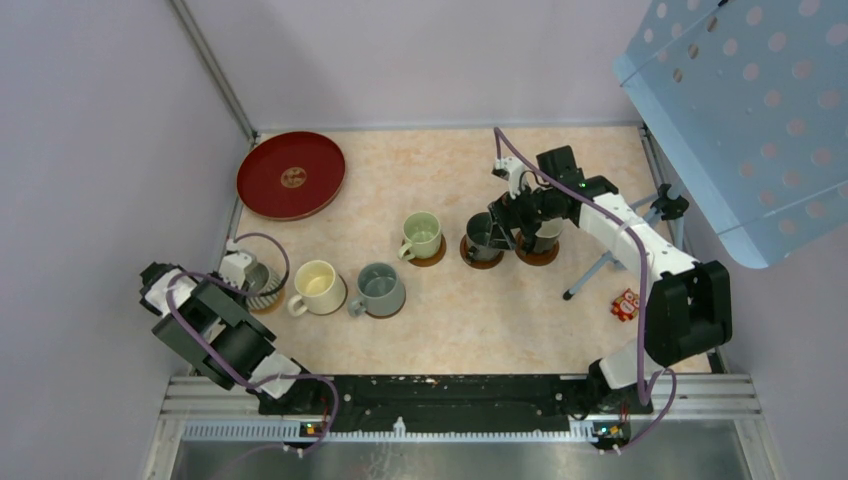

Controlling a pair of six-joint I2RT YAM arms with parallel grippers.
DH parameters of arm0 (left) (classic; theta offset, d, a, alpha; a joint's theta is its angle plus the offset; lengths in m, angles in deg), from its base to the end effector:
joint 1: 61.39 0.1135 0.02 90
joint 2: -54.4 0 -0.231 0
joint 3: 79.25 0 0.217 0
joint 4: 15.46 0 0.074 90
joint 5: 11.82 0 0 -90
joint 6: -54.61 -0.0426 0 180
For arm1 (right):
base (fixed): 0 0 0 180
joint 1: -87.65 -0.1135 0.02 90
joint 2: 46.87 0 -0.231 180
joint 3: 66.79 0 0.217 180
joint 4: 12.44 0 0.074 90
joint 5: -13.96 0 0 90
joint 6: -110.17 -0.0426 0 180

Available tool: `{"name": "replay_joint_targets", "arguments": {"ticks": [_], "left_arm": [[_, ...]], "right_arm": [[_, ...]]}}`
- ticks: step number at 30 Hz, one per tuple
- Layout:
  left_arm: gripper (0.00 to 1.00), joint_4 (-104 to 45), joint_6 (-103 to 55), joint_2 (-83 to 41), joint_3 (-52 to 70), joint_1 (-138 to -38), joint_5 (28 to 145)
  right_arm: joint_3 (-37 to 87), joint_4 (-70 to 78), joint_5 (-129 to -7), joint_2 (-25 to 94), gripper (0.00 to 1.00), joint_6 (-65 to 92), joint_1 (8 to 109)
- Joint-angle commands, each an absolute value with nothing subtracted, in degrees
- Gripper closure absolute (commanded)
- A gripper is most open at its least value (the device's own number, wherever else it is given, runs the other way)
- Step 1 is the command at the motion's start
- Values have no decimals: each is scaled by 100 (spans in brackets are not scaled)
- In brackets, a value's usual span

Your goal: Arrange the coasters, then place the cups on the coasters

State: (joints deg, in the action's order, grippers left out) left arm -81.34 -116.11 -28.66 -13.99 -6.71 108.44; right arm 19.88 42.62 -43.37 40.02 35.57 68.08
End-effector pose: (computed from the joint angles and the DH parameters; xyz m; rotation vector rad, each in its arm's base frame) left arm 0.1394 0.1597 0.1663 0.6257 2.5332 -0.1344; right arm 0.2628 0.1178 0.2530 -0.9542 2.2789 0.7486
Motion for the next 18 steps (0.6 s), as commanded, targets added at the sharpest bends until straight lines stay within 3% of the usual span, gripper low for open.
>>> {"name": "replay_joint_targets", "arguments": {"ticks": [1, 12, 18], "left_arm": [[93, -7936, -11684, -2875, -1396, -644, 11061], [81, -7966, -11709, -2874, -1526, -654, 10996], [67, -7952, -11644, -2889, -1561, -653, 10962]], "right_arm": [[2246, 4228, -4238, 4014, 12, 3564, 6851], [2248, 4223, -4229, 4010, 12, 3564, 6853], [2242, 4246, -4223, 3996, 12, 3572, 6850]]}}
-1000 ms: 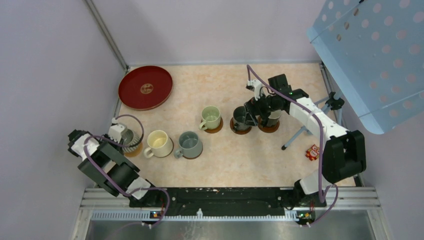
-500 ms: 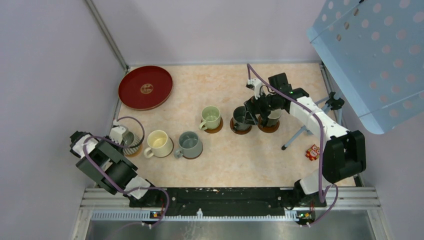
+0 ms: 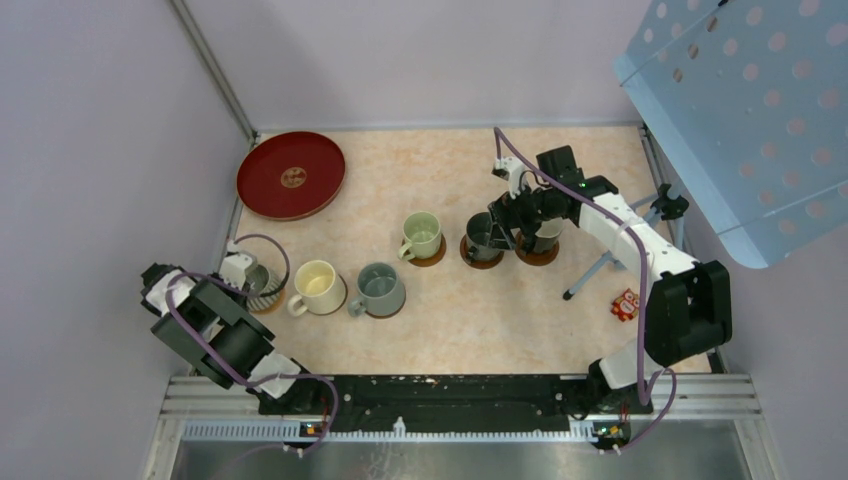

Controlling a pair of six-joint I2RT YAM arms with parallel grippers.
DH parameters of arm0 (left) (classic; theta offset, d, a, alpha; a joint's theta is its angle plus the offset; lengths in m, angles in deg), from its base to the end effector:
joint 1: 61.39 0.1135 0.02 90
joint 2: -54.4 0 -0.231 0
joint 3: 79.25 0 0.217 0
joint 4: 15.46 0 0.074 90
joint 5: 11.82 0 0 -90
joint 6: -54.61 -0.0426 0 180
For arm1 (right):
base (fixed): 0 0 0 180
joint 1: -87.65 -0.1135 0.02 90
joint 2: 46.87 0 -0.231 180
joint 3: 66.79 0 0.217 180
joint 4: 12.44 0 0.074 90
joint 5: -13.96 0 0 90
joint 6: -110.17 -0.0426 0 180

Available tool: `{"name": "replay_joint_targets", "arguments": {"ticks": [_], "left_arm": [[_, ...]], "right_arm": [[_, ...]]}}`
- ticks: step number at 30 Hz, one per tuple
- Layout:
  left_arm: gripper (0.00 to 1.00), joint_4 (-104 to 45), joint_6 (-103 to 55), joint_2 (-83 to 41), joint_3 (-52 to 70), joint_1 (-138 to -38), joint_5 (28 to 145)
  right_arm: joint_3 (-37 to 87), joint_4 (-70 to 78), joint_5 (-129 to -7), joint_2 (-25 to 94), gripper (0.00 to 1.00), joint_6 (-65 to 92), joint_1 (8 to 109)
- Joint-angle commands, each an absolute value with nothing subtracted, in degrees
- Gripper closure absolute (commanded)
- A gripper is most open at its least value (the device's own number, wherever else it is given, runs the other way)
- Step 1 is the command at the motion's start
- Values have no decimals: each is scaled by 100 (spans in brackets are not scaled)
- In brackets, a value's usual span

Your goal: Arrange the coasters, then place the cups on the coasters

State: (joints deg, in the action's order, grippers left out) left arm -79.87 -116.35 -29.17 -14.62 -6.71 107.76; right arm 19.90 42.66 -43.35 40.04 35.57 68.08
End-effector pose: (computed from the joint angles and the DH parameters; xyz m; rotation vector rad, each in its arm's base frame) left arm 0.1399 0.1610 0.1623 0.6343 2.5407 -0.1201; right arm 0.2628 0.1178 0.2530 -0.9543 2.2795 0.7492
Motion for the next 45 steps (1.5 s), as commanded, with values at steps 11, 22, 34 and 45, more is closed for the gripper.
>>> {"name": "replay_joint_targets", "arguments": {"ticks": [11, 22, 34, 45], "left_arm": [[49, -8342, -11826, -2650, -1511, -651, 11000], [39, -8539, -11831, -2511, -1378, -648, 10900], [10, -8979, -11596, -2525, -364, -648, 11059], [11, -9529, -11597, -2531, 315, -659, 11476]], "right_arm": [[2239, 4230, -4207, 3996, 12, 3581, 6853], [2222, 4226, -4159, 3957, 12, 3590, 6849], [2283, 4242, -4065, 3903, 12, 3638, 6853], [2245, 4215, -4001, 3805, 12, 3714, 6851]]}}
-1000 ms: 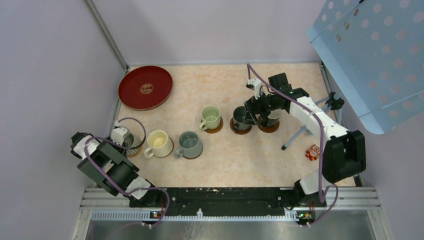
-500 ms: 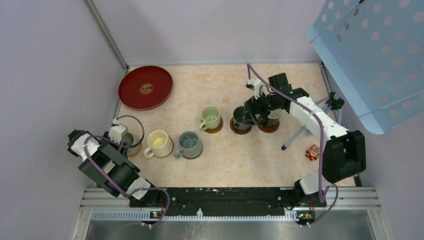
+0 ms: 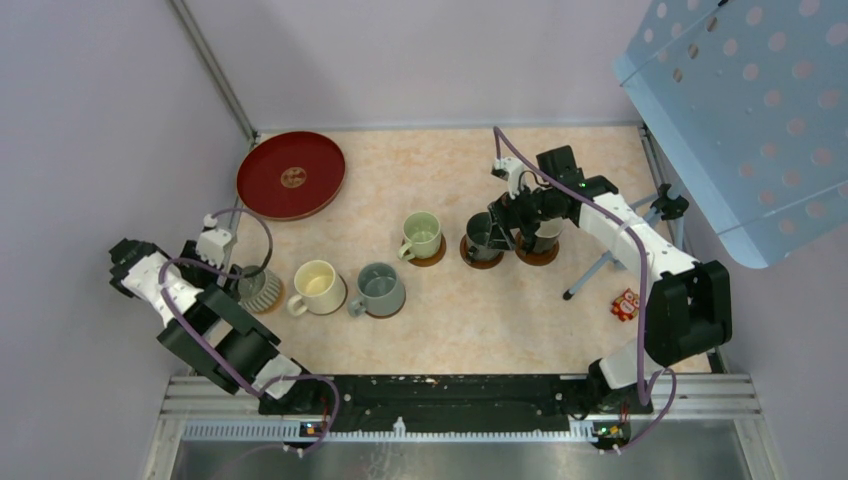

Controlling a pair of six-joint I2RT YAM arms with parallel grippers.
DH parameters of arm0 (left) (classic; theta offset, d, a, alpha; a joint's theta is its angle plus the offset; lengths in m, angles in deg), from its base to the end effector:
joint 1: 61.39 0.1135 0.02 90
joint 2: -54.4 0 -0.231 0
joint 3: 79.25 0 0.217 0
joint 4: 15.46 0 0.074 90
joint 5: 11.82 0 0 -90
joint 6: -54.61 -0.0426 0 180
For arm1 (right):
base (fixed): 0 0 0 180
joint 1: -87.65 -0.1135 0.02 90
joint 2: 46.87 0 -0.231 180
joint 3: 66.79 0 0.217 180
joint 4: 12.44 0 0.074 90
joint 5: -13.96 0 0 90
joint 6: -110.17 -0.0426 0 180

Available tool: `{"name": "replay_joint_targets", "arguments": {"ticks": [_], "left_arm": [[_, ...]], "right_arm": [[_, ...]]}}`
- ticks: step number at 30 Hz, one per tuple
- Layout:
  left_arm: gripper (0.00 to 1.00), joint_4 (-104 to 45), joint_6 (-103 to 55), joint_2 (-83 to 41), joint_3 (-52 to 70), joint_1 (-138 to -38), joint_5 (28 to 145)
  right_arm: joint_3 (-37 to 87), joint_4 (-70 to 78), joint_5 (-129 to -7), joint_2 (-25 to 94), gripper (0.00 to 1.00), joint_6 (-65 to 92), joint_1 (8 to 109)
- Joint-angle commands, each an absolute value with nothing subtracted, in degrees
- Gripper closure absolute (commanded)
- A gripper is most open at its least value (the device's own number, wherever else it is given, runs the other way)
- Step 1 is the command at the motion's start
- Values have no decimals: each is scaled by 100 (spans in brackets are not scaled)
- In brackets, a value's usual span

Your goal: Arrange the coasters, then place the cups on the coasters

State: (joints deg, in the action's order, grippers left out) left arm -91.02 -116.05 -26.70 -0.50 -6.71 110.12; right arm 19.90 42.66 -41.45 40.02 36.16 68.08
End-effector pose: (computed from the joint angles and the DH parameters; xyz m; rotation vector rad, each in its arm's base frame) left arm 0.1480 0.1699 0.2251 0.6481 2.4660 -0.0275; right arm 0.2619 0.1188 0.2537 -0.9746 2.2591 0.7860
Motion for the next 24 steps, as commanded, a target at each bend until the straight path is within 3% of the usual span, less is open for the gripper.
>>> {"name": "replay_joint_targets", "arguments": {"ticks": [1, 14, 19, 24], "left_arm": [[10, -9558, -11587, -2509, 373, -674, 11546], [1, -9251, -10138, -2495, 1318, -1883, 11755], [1, -8277, -8766, -2781, 1559, -2840, 11861], [9, -7481, -7472, -3543, 2024, -3866, 12010]], "right_arm": [[2260, 4219, -3993, 3797, 12, 3713, 6851], [2373, 4095, -4094, 3621, 12, 3694, 6850], [2328, 3989, -4162, 3544, 12, 3641, 6853], [2149, 3830, -4177, 3402, 12, 3574, 6857]]}}
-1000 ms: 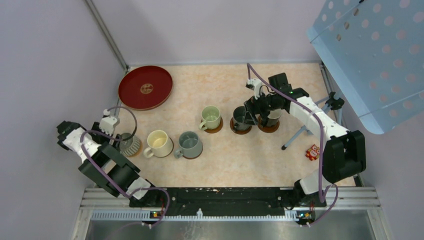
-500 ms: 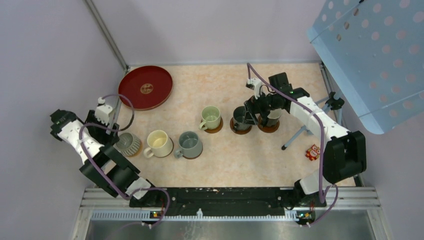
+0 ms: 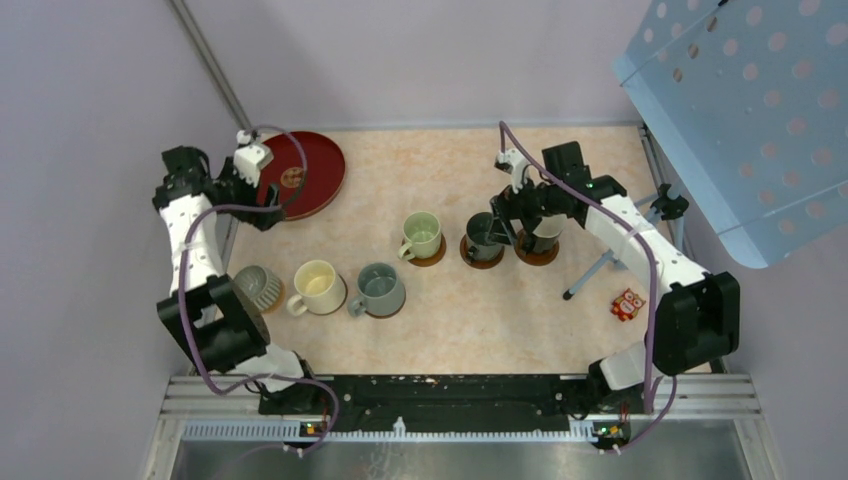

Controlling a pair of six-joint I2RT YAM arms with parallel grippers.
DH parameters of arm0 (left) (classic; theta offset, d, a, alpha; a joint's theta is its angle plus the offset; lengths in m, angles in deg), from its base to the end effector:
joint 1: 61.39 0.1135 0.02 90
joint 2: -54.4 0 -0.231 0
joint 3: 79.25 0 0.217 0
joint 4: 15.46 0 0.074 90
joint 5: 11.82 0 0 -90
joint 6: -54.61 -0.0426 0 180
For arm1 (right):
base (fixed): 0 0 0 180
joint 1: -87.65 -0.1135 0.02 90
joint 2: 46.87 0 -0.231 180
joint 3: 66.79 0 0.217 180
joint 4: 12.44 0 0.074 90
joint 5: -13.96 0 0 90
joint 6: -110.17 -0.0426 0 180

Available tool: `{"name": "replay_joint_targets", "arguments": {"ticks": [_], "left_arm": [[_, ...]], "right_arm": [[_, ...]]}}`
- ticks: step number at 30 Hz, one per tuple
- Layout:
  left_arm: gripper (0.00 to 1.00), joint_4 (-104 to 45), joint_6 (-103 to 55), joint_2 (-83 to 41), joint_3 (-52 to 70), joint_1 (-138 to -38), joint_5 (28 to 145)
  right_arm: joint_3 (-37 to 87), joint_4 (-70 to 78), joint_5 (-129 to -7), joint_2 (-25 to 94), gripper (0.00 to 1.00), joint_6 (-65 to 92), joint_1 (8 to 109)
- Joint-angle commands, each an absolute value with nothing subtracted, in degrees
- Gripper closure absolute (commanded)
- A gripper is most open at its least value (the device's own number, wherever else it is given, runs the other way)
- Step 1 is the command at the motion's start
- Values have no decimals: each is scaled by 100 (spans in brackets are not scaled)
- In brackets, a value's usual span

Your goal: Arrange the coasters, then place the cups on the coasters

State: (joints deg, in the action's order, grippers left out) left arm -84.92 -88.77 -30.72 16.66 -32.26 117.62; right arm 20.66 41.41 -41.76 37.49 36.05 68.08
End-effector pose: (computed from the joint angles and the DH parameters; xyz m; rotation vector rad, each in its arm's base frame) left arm 0.2482 0.1074 0.2930 0.7052 2.1880 -0.1934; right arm 0.2587 0.1174 0.2705 -0.9719 2.1831 0.7595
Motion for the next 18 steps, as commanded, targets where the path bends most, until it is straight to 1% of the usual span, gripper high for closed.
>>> {"name": "replay_joint_targets", "arguments": {"ticks": [1, 5, 7, 12, 14, 18], "left_arm": [[10, -7229, -7249, -3697, 2056, -4059, 11925], [16, -6551, -6600, -4369, 2355, -4636, 11711], [20, -6122, -6343, -4724, 2469, -4884, 11322], [36, -5590, -5678, -5665, 3102, -5129, 10502], [37, -5663, -5491, -6158, 3454, -5135, 10567], [37, -6067, -5336, -6908, 4148, -5152, 11238]], "right_arm": [[2117, 3821, -4176, 3373, 12, 3573, 6851], [1979, 3750, -4193, 3232, 12, 3555, 6846], [1915, 3730, -4210, 3161, 12, 3560, 6851], [1796, 3687, -4182, 3042, 12, 3547, 6851], [1742, 3654, -4161, 3014, 12, 3538, 6853], [1679, 3623, -4178, 2976, 12, 3537, 6858]]}}
